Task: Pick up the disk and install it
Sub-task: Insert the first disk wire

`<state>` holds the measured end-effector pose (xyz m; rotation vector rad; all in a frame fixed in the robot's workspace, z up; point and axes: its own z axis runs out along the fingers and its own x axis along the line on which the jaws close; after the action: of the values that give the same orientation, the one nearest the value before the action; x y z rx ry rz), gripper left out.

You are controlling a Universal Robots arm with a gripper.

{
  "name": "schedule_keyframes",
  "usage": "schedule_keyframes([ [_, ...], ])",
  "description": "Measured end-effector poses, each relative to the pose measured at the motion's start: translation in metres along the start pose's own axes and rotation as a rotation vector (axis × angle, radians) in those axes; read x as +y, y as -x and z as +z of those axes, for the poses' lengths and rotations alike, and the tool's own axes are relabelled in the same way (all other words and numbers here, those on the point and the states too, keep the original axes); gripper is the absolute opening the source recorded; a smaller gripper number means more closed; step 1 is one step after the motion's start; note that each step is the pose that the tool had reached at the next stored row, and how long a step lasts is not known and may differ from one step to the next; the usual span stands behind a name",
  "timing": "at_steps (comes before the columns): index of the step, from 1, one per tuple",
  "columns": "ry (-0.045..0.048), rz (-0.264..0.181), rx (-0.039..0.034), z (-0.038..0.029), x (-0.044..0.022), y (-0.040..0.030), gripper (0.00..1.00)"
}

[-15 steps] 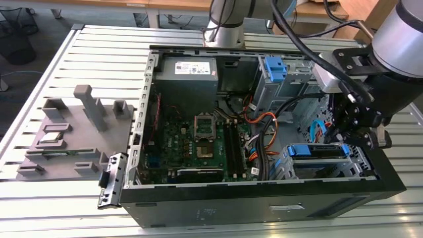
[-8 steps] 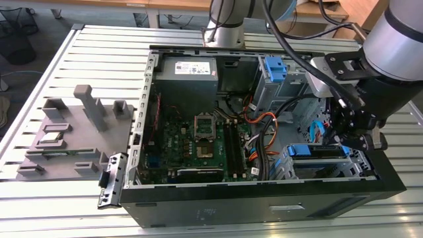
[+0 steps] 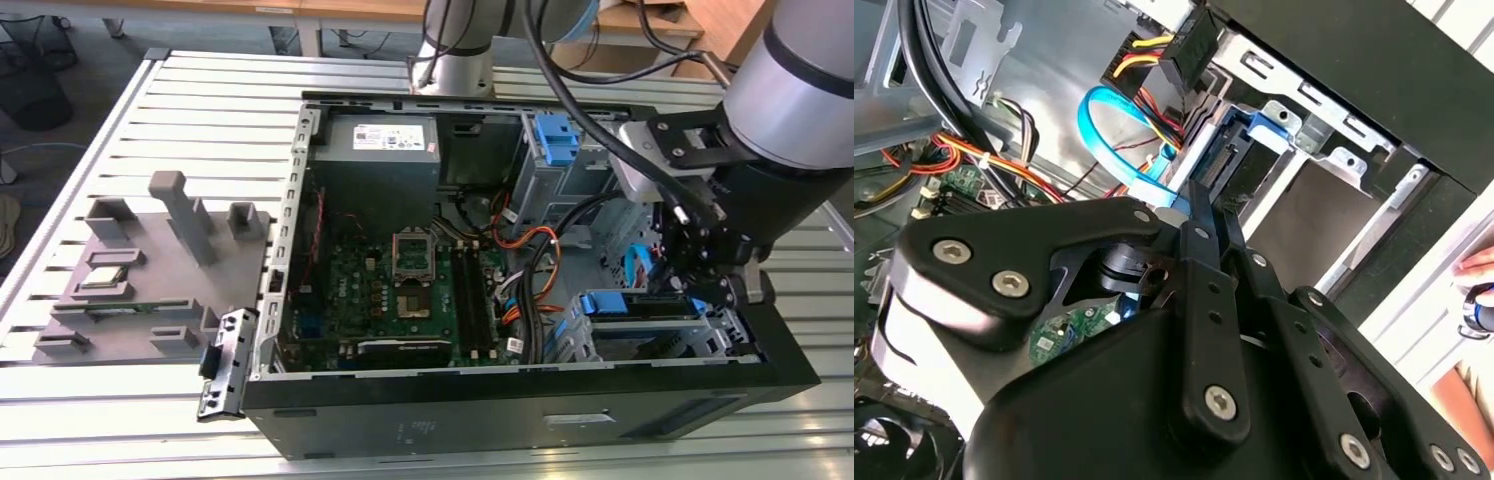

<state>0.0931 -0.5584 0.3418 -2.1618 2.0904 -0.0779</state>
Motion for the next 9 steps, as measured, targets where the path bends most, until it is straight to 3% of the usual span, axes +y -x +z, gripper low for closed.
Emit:
schedule_keyframes([
  [9,-0.0186,-0.008,-0.0005,0.004,0.0051,-0.0001,0.16],
])
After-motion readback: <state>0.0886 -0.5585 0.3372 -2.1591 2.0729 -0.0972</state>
